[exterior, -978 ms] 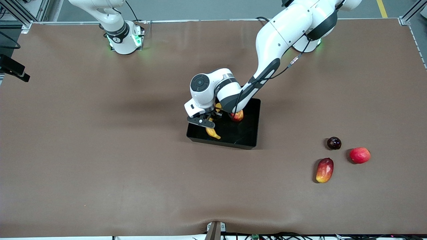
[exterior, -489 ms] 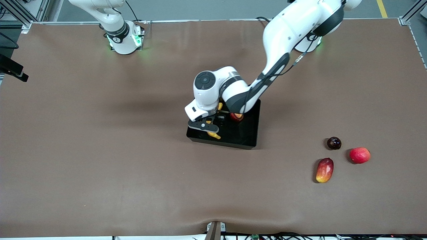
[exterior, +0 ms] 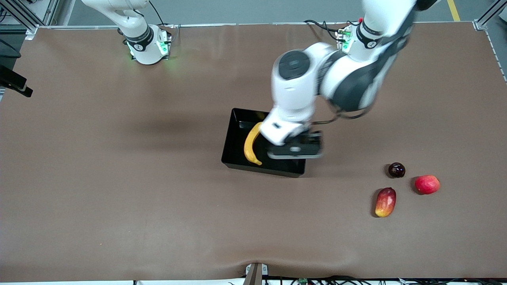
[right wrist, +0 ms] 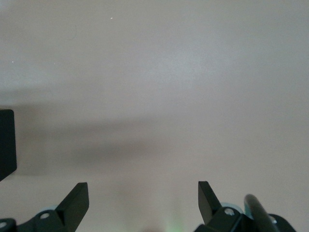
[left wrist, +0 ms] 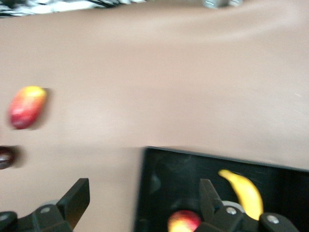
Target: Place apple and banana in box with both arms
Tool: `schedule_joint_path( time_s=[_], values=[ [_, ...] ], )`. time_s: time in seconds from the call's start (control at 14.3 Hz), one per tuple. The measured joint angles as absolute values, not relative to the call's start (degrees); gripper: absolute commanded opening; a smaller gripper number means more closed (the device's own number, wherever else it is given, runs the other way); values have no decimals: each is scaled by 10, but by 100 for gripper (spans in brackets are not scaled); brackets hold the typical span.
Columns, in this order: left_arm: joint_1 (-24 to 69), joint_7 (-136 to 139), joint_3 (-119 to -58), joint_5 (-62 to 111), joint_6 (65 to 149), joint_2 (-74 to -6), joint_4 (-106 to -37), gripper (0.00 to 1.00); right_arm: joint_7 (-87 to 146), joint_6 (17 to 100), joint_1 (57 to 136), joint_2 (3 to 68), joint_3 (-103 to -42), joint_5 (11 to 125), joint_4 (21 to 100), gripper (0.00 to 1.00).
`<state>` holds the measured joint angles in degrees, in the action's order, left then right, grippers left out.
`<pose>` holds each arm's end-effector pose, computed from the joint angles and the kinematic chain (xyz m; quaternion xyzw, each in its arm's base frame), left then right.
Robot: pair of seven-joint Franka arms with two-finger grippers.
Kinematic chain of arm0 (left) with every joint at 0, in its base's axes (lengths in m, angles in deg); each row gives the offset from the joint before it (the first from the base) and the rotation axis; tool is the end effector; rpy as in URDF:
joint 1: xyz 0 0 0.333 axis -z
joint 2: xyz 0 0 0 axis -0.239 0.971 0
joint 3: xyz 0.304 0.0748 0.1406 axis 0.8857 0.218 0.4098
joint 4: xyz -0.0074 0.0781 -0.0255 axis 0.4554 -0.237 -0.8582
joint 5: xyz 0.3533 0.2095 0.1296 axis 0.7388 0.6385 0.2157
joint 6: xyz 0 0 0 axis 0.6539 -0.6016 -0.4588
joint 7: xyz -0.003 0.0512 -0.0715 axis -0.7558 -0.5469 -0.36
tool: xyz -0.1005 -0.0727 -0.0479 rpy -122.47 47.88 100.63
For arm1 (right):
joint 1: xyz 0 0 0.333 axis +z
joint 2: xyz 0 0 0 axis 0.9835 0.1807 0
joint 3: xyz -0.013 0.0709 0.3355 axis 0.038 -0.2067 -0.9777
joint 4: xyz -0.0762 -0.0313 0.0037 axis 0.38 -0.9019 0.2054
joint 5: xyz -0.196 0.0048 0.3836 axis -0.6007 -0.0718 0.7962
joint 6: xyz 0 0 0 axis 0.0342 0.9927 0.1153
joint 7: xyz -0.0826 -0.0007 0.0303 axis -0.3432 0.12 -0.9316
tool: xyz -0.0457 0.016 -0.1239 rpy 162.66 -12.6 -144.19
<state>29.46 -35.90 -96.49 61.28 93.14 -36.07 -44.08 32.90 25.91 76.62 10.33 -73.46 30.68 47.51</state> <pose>0.6451 -0.4088 0.4840 -0.9913 0.0002 -0.1109 0.0715 0.5643 -0.0739 0.6714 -0.9988 0.0488 0.0080 0.0005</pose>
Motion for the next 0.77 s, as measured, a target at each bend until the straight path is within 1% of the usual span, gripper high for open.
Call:
schedule_joint_path(
  time_s=[0.42, 0.77],
  values=[
    [190, -320, -969, 575, 873, -440, -443, 100, 329, 259, 766, 103, -735, 307, 475, 100],
    [135, -249, -970, 525, 822, -487, -448, 100, 329, 259, 766, 103, -736, 307, 475, 100]
  ],
)
